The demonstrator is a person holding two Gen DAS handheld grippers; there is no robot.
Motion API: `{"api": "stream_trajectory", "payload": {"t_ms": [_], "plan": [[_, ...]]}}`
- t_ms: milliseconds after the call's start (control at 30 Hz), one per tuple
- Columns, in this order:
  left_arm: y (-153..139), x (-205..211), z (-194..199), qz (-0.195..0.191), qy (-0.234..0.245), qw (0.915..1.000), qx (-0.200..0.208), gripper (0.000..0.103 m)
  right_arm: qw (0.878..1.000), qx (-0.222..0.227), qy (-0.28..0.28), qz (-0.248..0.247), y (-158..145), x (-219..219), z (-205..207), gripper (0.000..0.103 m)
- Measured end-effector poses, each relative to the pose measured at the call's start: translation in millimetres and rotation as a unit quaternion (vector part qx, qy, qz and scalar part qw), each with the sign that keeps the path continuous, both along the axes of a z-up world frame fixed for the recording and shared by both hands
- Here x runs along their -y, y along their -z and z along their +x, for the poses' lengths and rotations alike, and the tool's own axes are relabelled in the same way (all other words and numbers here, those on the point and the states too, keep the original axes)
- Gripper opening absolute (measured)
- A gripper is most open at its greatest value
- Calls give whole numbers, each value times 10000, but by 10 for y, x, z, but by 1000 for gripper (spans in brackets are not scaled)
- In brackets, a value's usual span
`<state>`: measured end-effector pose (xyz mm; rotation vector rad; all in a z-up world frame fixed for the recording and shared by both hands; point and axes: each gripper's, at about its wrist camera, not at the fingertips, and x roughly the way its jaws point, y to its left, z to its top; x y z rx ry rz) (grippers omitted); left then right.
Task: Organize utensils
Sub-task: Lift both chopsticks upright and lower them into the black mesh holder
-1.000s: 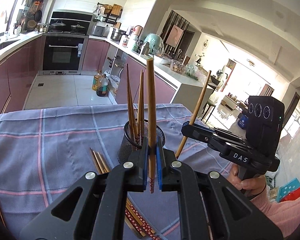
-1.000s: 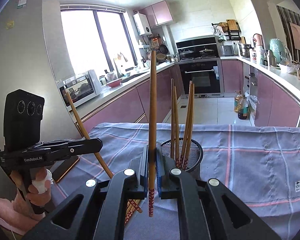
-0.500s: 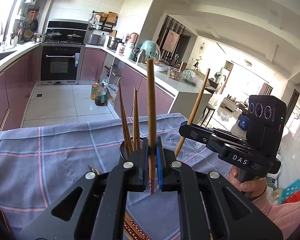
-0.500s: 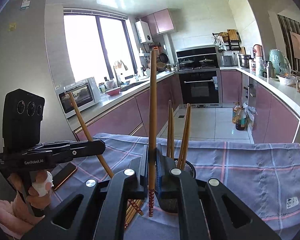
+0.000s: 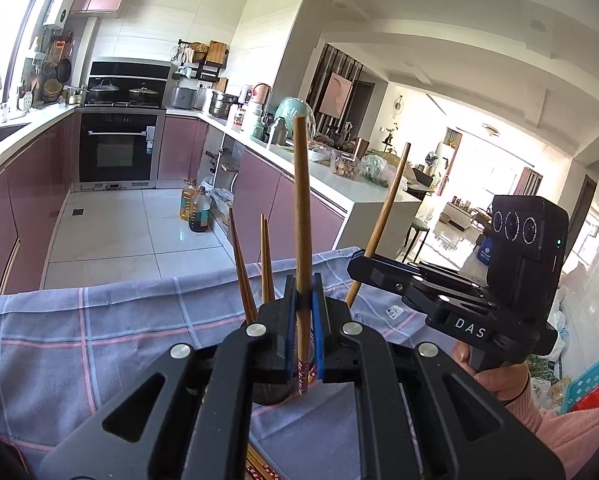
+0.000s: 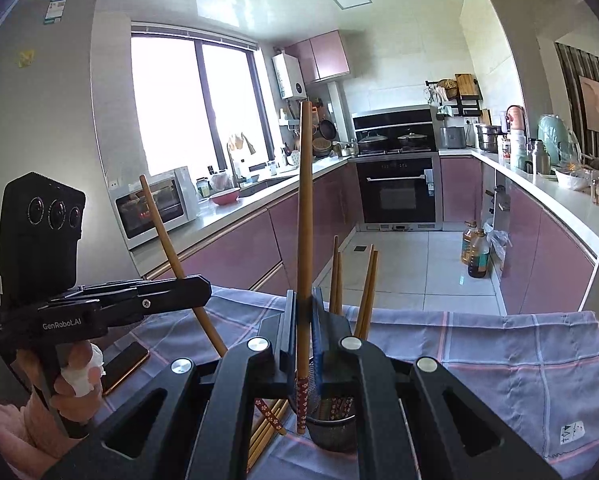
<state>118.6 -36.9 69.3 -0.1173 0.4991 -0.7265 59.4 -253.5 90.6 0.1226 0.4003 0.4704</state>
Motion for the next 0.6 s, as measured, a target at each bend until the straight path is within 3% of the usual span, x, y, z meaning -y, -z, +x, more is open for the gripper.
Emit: {"api": "stream_trajectory", "payload": {"t_ms": [333, 600], "plan": [[-150, 78, 37, 65, -91, 9996, 245, 8, 9999, 25, 83, -57, 3, -26, 160, 6], [-70, 126, 128, 230, -215, 9994, 166, 8, 9998, -27, 164, -123, 60, -74, 193, 6]]}}
